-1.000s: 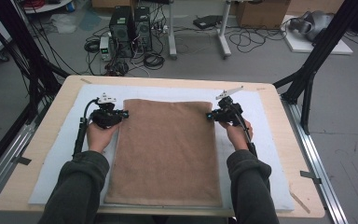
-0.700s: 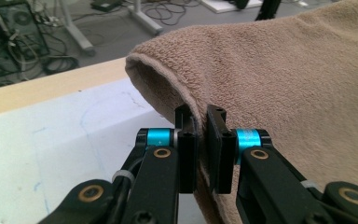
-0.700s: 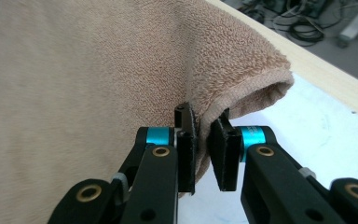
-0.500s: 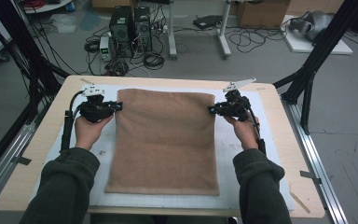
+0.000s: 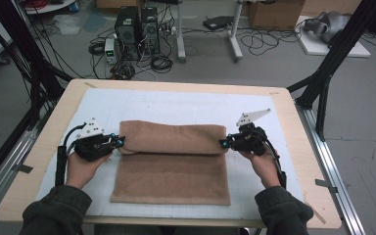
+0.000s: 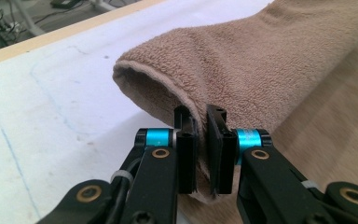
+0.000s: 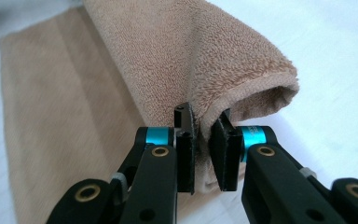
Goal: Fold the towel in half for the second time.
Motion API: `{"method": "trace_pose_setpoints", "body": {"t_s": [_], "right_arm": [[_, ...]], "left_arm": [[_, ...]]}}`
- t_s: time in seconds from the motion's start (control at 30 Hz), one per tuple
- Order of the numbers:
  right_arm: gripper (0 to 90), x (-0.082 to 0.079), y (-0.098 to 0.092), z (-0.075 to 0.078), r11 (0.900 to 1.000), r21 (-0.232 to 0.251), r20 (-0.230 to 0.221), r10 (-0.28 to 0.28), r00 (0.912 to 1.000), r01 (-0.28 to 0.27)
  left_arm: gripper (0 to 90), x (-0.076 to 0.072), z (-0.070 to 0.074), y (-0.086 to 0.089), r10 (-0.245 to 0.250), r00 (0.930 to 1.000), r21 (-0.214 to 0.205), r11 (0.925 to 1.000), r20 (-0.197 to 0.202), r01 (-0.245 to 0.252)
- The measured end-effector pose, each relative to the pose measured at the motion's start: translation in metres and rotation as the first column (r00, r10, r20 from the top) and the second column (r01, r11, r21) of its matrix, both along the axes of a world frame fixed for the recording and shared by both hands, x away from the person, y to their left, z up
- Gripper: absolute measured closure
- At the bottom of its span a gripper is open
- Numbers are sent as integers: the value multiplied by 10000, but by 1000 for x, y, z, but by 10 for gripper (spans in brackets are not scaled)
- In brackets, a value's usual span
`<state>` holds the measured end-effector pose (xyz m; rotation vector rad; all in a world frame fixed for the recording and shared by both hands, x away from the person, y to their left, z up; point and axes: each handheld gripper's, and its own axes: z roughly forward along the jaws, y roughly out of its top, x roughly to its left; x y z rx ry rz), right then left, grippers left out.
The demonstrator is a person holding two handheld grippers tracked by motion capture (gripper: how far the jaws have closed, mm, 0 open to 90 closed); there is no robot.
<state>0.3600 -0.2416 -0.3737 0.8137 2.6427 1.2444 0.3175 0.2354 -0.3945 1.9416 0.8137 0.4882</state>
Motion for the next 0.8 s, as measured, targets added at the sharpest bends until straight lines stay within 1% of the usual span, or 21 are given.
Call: {"method": "trace_pose_setpoints", "body": {"t_s": [0.03,0.1,0.13,0.17,0.2,0.23,0.27,0.33,0.37,0.4,0.43,0.47,0.5,0.53,0.57,0.63,0.67,0.73,0.77,0.8], "right_arm": [[813,-4,-1,-3,10000,7,-69,12,10000,-12],[813,-12,-4,-9,10000,96,-122,4,9999,-3],[813,-15,-5,-12,10000,40,-144,24,9999,-24],[813,-17,-6,-15,10000,-27,-128,4,9999,-4],[813,-20,-7,-18,10000,38,-274,24,9996,-23],[813,-23,-7,-22,10000,53,-326,67,9994,-65],[813,-27,-6,-25,9999,-12,-320,117,9994,-117],[812,-32,-6,-32,9999,-57,-470,142,9988,-145],[806,-33,-6,-33,9998,-63,-443,166,9989,-169],[792,-35,-7,-37,9999,-41,-553,141,9984,-144],[758,-36,-8,-39,9999,-79,-596,104,9982,-109],[705,-37,-10,-40,9998,-186,-602,5,9982,-16],[668,-37,-12,-40,9996,-273,-589,-124,9982,108],[608,-38,-15,-38,9994,-269,-579,-240,9980,225],[562,-39,-19,-36,9989,-235,-438,-417,9982,407],[529,-39,-25,-28,9978,-173,-294,-644,9975,639],[496,-38,-27,-24,9970,-156,-120,-765,9970,763],[455,-32,-26,-14,9965,-117,68,-832,9965,832],[433,-29,-24,-10,9967,-137,146,-800,9967,802],[416,-25,-20,-7,9967,-202,232,-783,9967,787]], "left_arm": [[826,-4,-2,0,-125,9999,38,9999,48,124],[820,-11,-8,0,-348,9994,142,9993,-54,349],[816,-15,-12,0,-419,9991,190,9989,-82,420],[815,-18,-15,1,-513,9986,343,9981,-115,517],[813,-20,-17,0,-550,9981,520,9971,-272,564],[806,-23,-19,1,-586,9980,582,9965,-228,598],[802,-26,-22,2,-576,9981,481,9971,-223,586],[793,-28,-25,3,-651,9970,520,9964,-408,671],[782,-29,-28,4,-623,9967,514,9966,-513,649],[762,-30,-29,6,-597,9967,535,9966,-549,626],[732,-31,-29,7,-586,9965,537,9966,-596,618],[687,-31,-28,9,-524,9965,543,9970,-651,560],[641,-31,-26,11,-469,9966,511,9974,-684,504],[597,-31,-24,13,-433,9966,433,9980,-698,464],[560,-30,-21,15,-392,9967,388,9984,-717,421],[494,-26,-15,17,-247,9974,308,9992,-673,268],[473,-23,-12,18,-204,9974,236,9995,-697,221],[450,-15,-5,16,-190,9973,155,9997,-707,201],[437,-10,-3,14,-198,9970,-11,9998,-751,198],[419,-4,0,12,-247,9960,50,9997,-857,253]]}}
